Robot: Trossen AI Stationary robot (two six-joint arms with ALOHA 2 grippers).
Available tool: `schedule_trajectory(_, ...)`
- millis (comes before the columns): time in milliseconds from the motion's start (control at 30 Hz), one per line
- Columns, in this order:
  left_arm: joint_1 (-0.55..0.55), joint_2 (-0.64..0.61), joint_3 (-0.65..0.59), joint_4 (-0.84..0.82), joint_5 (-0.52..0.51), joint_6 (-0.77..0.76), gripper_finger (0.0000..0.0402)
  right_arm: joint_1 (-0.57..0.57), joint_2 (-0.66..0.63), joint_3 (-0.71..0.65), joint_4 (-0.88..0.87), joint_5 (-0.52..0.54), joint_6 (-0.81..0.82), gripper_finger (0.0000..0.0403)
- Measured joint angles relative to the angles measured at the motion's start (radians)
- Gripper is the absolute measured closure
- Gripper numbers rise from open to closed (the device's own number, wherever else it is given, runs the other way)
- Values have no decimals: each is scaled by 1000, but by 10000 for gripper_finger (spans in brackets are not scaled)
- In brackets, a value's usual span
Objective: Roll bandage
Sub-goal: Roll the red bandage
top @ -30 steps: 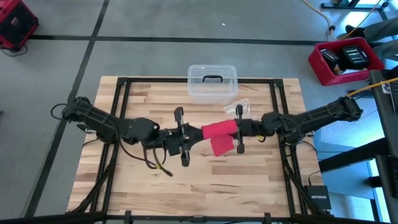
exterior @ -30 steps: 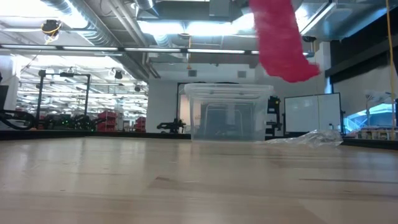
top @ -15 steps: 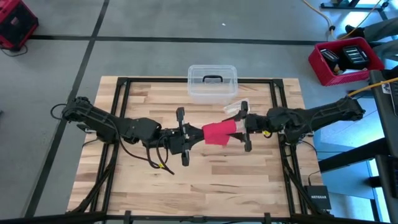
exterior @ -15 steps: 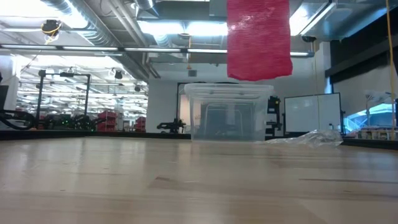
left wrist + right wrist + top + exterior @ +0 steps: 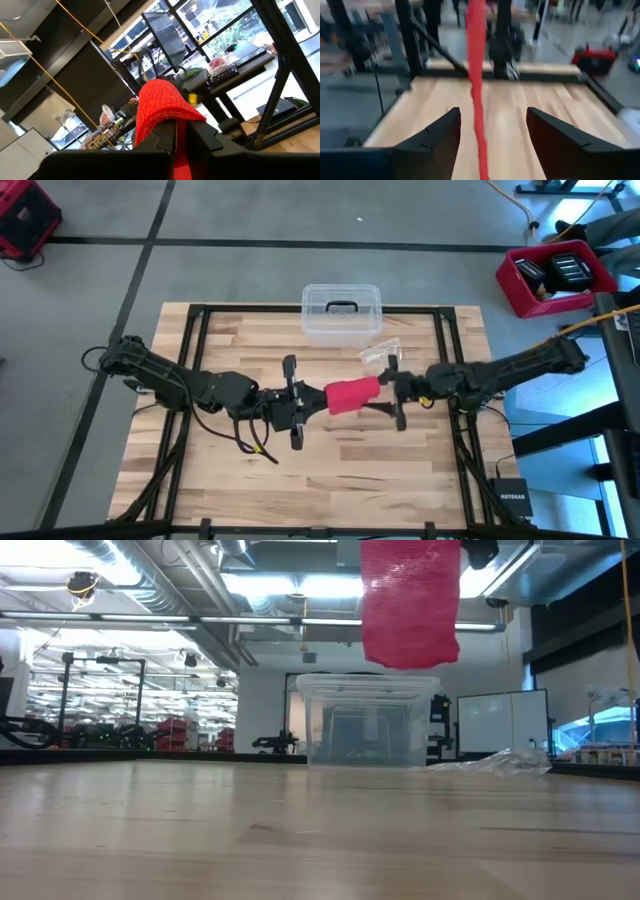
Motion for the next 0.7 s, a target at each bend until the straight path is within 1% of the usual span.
schedule_trajectory(100, 0, 0, 0, 2, 0, 1, 384, -1, 57, -100, 243, 11, -18, 173)
schedule_trajectory(167, 0, 0, 0, 3, 0, -3, 384, -2, 106, -130, 354, 19, -18, 173)
schedule_trajectory(267, 0, 0, 0, 3, 0, -8, 384, -2, 179, -127, 405, 22, -39, 173)
schedule_trajectory(367, 0, 0, 0, 4, 0, -8, 384, -2, 229, -97, 405, 10, -118, 174)
schedule_trajectory(433, 0, 0, 0, 3, 0, -8, 384, -1, 244, -73, 409, 10, -166, 187)
schedule_trajectory(467, 0, 0, 0, 3, 0, -8, 384, 0, 245, -66, 409, 10, -180, 202)
schedule_trajectory(533, 0, 0, 0, 3, 0, -1, 384, 0, 245, -59, 408, 7, -194, 252)
schedule_trajectory(633, 0, 0, 0, 6, 0, 2, 384, 7, 233, -59, 377, -9, -219, 362)
schedule_trajectory(667, 0, 0, 0, 11, -1, 2, 384, 18, 229, -59, 367, -10, -235, 381)
schedule_trajectory(700, 0, 0, 0, 13, -3, 2, 384, 33, 227, -59, 366, -9, -245, 386)
